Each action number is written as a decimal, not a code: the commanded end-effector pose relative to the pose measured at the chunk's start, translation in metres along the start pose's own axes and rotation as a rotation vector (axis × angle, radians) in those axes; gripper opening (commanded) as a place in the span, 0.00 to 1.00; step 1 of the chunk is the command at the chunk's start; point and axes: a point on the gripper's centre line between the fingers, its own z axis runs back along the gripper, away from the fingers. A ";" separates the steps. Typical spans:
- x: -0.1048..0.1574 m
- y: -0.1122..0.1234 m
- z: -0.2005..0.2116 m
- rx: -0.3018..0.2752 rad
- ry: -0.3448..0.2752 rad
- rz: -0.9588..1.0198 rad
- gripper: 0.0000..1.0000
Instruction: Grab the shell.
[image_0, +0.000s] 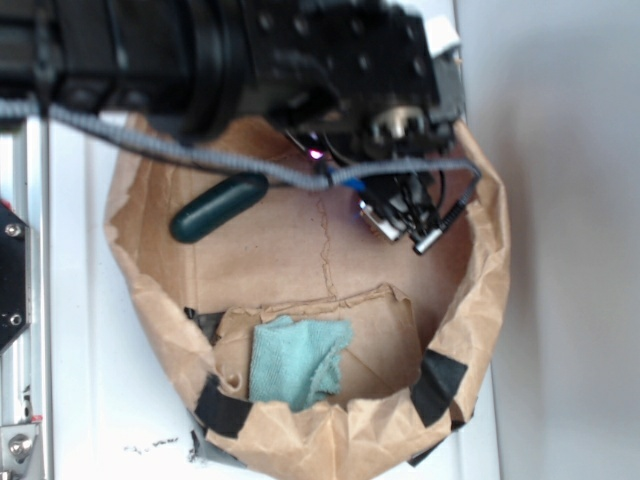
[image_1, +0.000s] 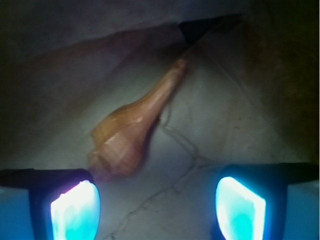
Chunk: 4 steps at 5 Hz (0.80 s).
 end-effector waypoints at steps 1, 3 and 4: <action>0.017 0.012 0.005 -0.120 -0.088 0.092 1.00; -0.002 -0.007 -0.020 -0.093 -0.175 0.128 1.00; -0.010 -0.011 -0.034 -0.051 -0.217 0.131 1.00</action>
